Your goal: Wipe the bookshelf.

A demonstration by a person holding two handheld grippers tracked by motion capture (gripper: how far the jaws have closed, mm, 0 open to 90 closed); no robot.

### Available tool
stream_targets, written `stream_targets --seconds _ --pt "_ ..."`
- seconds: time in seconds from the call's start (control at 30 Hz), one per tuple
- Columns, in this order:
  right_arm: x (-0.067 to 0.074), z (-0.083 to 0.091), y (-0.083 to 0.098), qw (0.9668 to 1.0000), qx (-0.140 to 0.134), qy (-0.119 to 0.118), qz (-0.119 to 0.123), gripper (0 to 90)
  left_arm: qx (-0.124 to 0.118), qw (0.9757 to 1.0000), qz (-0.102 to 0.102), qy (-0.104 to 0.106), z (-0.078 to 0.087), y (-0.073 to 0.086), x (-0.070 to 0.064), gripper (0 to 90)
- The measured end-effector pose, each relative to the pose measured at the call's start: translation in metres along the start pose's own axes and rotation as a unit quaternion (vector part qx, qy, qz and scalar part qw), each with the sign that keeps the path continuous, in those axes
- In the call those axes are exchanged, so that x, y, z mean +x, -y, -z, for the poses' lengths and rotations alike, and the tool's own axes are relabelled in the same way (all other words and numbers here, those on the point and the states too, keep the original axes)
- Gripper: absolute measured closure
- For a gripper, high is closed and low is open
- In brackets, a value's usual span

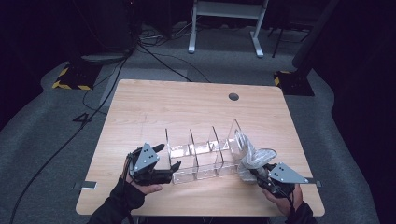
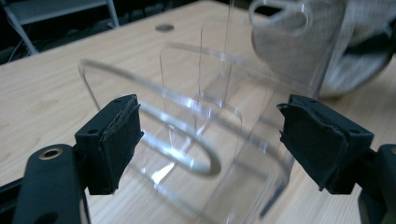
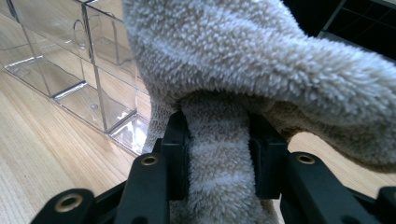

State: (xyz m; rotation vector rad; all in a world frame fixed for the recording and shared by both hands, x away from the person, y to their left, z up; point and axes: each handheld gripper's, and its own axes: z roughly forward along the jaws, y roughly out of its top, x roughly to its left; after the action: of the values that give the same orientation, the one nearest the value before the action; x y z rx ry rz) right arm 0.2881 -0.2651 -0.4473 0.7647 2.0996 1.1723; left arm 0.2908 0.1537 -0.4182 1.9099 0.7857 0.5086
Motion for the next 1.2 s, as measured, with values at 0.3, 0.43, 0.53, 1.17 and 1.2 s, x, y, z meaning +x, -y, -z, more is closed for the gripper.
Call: stream_targets --seconds 0.3,0.43,0.53,1.17,1.2 --pt "-0.002 -0.004 0.000 0.9999 0.010 0.002 0.002 63.9 -0.006 0.9992 -0.019 0.034 0.016 0.014 0.009 17.8" --pt "-0.002 -0.005 0.000 0.9999 0.011 0.000 0.001 63.7 0.035 0.9976 -0.041 0.043 0.011 0.024 0.005 17.7" --pt "-0.002 -0.005 0.000 0.9999 0.012 0.000 0.001 63.3 0.074 0.9943 -0.051 0.056 -0.002 0.035 0.001 16.9" --pt "0.006 -0.006 -0.011 0.9997 0.019 0.002 0.019 64.1 0.130 0.9891 -0.033 0.059 -0.054 0.046 0.010 16.0" --pt "0.006 -0.006 -0.011 0.9997 0.019 0.002 0.019 64.1 0.130 0.9891 -0.033 0.059 -0.054 0.046 0.010 16.6"
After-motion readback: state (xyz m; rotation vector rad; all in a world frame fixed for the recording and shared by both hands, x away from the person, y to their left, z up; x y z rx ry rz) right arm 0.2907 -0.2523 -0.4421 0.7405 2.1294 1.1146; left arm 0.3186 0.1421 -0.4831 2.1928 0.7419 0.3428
